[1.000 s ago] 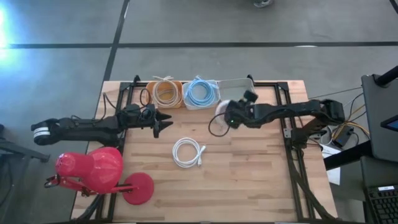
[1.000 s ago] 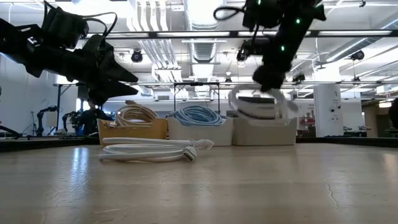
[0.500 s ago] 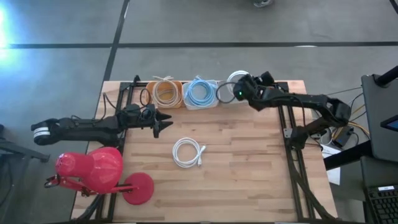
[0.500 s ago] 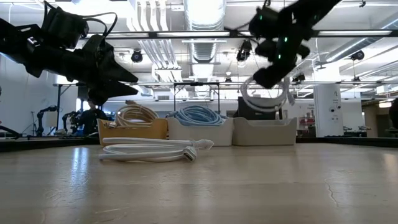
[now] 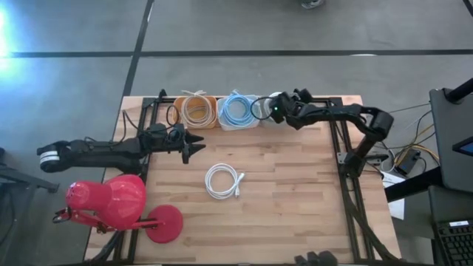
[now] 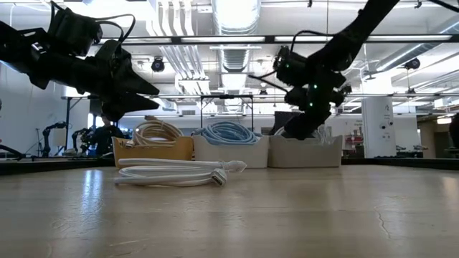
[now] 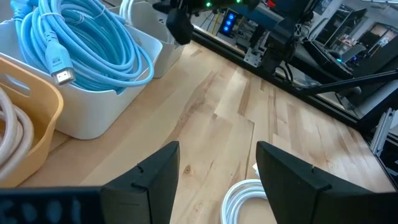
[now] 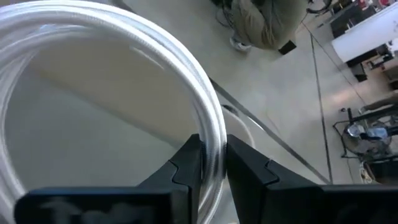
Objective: Sort HDMI cables
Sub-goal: Put the white HDMI cable into the gray bin
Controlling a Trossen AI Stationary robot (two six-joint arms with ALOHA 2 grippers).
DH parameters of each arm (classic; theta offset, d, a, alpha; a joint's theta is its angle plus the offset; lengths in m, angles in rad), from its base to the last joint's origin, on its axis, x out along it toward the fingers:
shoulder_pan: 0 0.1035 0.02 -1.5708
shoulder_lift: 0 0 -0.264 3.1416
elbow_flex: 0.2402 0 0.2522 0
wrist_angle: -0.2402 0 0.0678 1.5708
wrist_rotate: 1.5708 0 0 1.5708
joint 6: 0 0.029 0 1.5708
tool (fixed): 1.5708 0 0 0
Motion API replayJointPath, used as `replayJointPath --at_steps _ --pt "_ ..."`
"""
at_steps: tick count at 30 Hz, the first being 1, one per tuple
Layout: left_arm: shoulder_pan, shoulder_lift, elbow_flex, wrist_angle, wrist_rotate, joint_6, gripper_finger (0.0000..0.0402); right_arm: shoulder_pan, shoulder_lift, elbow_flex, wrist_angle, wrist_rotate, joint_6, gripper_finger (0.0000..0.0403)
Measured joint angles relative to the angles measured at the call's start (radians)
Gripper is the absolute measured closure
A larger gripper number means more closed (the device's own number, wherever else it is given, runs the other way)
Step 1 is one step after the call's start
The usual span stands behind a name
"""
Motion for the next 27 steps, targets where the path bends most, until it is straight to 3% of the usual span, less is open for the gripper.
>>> replayJointPath --at_steps 6,15,18,21,25,27 --pt "0.0 0.0 0.0 0.0 0.0 -0.001 0.0189 -0.001 0.016 0.0 0.027 -0.066 0.001 0.0315" --pt "0.0 0.0 0.0 0.0 0.0 -0.002 0.0189 0.008 -0.064 0.001 0.059 -0.112 0.0 0.028" --pt "0.0 0.0 0.0 0.0 0.0 -0.002 0.0189 0.028 -0.1 0.001 0.065 -0.275 0.037 0.0273" --pt "0.0 0.0 0.0 0.0 0.0 -0.002 0.0189 0.061 -0.132 0.001 0.088 -0.52 0.055 0.0269" --pt "0.0 0.0 0.0 0.0 0.0 -0.002 0.0189 0.131 -0.14 0.002 0.201 -0.831 0.084 0.027" --pt "0.0 0.0 0.0 0.0 0.0 -0.002 0.0189 0.181 -0.129 0.002 0.273 -0.925 0.091 0.0271"
